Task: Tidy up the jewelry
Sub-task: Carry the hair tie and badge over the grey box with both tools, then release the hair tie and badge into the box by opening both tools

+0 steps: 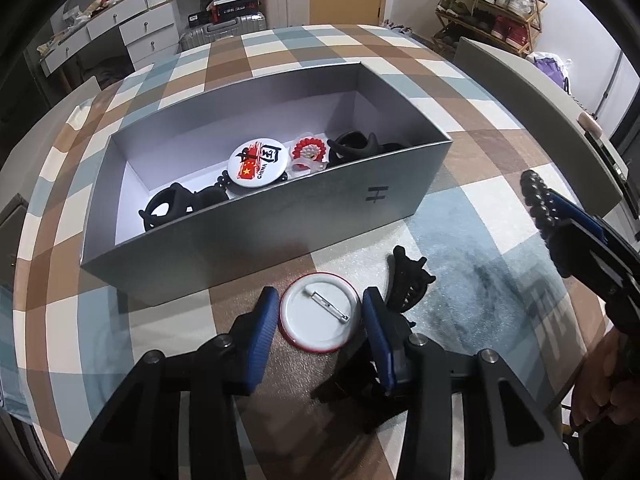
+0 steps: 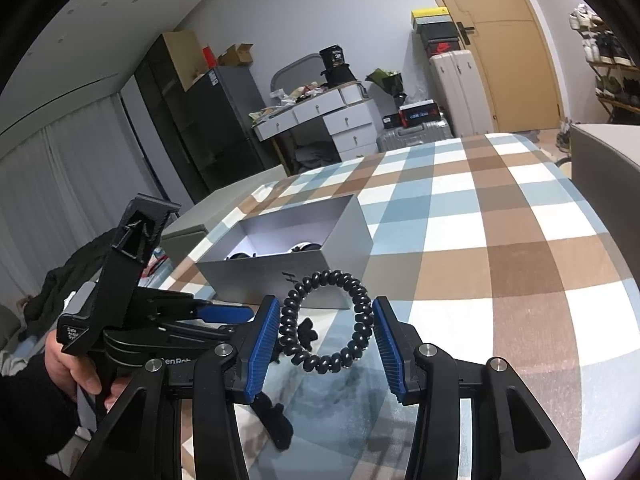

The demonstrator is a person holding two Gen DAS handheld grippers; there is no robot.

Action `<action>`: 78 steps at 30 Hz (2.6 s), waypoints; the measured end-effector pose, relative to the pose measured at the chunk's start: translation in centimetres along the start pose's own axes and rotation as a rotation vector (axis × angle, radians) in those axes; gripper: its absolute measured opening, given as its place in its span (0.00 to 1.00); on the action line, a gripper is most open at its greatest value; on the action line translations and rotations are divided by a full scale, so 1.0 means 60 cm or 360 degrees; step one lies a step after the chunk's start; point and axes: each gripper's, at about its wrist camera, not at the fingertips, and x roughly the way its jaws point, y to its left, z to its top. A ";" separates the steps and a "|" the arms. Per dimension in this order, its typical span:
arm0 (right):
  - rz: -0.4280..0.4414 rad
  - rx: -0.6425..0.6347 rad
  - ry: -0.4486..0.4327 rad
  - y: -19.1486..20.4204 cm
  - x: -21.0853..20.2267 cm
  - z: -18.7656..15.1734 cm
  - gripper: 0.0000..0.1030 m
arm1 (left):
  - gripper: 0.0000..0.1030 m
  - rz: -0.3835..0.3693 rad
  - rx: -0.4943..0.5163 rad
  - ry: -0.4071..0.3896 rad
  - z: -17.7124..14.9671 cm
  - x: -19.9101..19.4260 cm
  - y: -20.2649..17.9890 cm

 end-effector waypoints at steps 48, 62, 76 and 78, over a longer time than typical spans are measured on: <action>0.0174 -0.0020 0.0214 0.074 0.185 0.151 0.45 | 0.36 -0.0320 -0.0204 -0.0442 0.083 -0.070 0.141; 0.0095 -0.0010 0.0278 0.061 0.214 0.141 0.47 | 0.36 -0.0339 -0.0242 -0.0372 0.089 -0.040 0.151; 0.0079 0.0039 0.0208 0.051 0.195 0.143 0.66 | 0.55 -0.0312 -0.0315 -0.0414 0.082 -0.044 0.162; 0.0076 0.0051 0.0196 0.050 0.187 0.143 0.66 | 0.55 -0.0318 -0.0312 -0.0415 0.080 -0.048 0.162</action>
